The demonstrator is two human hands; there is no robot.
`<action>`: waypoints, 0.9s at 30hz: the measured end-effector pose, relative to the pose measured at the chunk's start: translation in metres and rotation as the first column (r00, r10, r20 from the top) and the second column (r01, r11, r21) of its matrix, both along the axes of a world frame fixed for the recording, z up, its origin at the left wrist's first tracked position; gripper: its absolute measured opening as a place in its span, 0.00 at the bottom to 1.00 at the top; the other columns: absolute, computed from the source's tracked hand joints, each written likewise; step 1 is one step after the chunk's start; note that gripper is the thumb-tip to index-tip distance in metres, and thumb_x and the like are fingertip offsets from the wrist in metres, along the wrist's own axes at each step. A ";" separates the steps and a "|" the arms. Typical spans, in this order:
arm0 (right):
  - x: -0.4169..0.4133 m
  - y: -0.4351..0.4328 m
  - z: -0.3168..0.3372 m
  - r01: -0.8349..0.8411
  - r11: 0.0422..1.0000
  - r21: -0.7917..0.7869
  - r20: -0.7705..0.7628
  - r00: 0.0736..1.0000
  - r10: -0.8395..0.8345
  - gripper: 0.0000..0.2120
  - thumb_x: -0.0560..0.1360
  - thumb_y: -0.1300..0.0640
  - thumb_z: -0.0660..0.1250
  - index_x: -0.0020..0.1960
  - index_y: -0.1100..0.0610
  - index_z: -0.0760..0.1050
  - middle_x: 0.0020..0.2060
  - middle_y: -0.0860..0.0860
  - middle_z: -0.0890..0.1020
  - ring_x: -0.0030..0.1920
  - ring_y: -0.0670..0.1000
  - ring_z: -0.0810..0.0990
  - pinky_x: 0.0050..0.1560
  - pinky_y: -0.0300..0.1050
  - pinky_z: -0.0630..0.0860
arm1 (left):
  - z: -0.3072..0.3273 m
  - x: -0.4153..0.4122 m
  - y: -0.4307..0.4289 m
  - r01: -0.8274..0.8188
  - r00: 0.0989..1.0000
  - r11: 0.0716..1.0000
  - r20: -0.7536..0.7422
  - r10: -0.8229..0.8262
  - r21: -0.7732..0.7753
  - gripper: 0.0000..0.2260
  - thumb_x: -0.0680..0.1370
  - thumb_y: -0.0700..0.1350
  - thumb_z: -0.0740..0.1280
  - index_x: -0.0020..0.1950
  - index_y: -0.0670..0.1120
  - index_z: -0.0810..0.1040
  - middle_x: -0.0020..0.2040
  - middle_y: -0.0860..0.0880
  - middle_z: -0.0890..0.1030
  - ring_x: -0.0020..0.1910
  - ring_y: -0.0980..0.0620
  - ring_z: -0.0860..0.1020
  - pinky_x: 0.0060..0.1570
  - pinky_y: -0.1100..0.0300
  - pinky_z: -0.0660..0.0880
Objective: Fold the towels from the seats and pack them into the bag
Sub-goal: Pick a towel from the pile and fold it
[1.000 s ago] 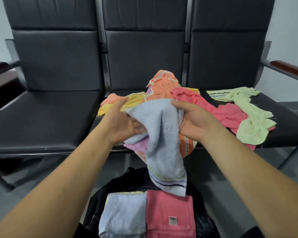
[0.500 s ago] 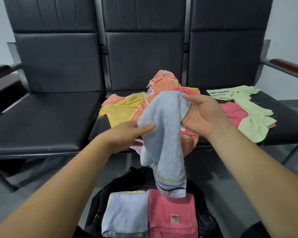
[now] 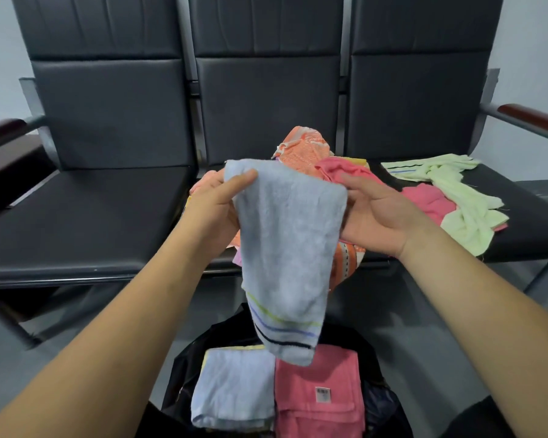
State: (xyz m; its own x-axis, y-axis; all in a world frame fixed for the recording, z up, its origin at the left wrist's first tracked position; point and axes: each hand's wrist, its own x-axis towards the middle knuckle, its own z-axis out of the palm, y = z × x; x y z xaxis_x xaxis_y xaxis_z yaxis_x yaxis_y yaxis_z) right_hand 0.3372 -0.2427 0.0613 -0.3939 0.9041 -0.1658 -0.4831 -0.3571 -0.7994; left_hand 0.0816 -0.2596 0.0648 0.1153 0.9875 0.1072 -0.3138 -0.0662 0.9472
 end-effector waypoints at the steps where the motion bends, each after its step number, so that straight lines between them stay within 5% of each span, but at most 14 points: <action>1: -0.004 -0.002 -0.001 -0.006 1.000 0.011 0.109 0.994 0.004 0.12 0.78 0.58 0.68 0.58 0.60 0.83 0.58 0.56 0.83 0.60 0.56 0.82 0.64 0.56 0.78 | 0.000 -0.002 0.000 -0.024 0.999 1.000 -0.038 0.024 0.006 0.18 0.77 0.47 0.72 0.62 0.38 0.81 0.71 0.34 0.73 0.62 0.39 0.81 0.52 0.51 0.81; 4: -0.008 -0.002 0.001 0.119 0.987 0.106 0.264 0.954 -0.144 0.12 0.80 0.61 0.65 0.61 0.64 0.80 0.54 0.57 0.85 0.55 0.56 0.84 0.55 0.53 0.82 | 0.001 -0.007 -0.001 -0.085 0.958 0.994 -0.269 0.102 0.073 0.14 0.76 0.52 0.72 0.57 0.47 0.85 0.69 0.37 0.74 0.61 0.41 0.81 0.56 0.50 0.80; 7: -0.005 0.002 0.007 0.224 0.949 0.223 0.299 0.911 -0.285 0.12 0.80 0.61 0.67 0.62 0.64 0.79 0.56 0.58 0.85 0.58 0.58 0.84 0.59 0.56 0.80 | 0.001 -0.011 -0.005 -0.101 0.872 0.979 -0.459 0.173 0.177 0.11 0.78 0.55 0.68 0.56 0.54 0.86 0.62 0.42 0.81 0.58 0.45 0.83 0.63 0.42 0.77; 11: -0.001 -0.001 0.009 0.164 0.939 0.303 0.353 0.896 -0.270 0.10 0.82 0.62 0.64 0.60 0.64 0.80 0.55 0.59 0.86 0.56 0.57 0.85 0.59 0.53 0.80 | 0.003 -0.010 -0.009 -0.140 0.895 0.970 -0.394 0.210 0.200 0.08 0.81 0.47 0.69 0.57 0.48 0.85 0.56 0.46 0.85 0.56 0.47 0.84 0.63 0.46 0.78; 18: 0.005 0.003 0.006 0.132 0.957 0.260 0.207 0.960 -0.189 0.14 0.83 0.65 0.60 0.66 0.67 0.75 0.59 0.61 0.83 0.61 0.58 0.83 0.60 0.52 0.81 | 0.003 -0.003 -0.014 -0.182 0.905 0.959 -0.344 0.251 0.218 0.07 0.82 0.43 0.68 0.55 0.48 0.85 0.52 0.48 0.87 0.55 0.48 0.84 0.62 0.48 0.79; 23: 0.007 0.000 0.006 0.258 0.855 0.450 0.428 0.778 -0.460 0.07 0.80 0.62 0.67 0.56 0.60 0.82 0.49 0.56 0.87 0.52 0.54 0.87 0.55 0.50 0.83 | 0.003 -0.004 -0.012 -0.238 0.867 0.935 -0.376 0.326 0.263 0.04 0.78 0.45 0.73 0.50 0.48 0.86 0.50 0.47 0.86 0.54 0.46 0.84 0.60 0.50 0.79; 27: 0.006 0.001 0.004 0.331 0.822 0.464 0.431 0.726 -0.536 0.05 0.80 0.60 0.69 0.51 0.58 0.84 0.47 0.56 0.88 0.50 0.55 0.87 0.54 0.52 0.83 | -0.001 0.000 -0.009 -0.347 0.818 0.891 -0.370 0.440 0.292 0.03 0.74 0.52 0.76 0.46 0.56 0.87 0.55 0.44 0.82 0.55 0.47 0.81 0.60 0.49 0.78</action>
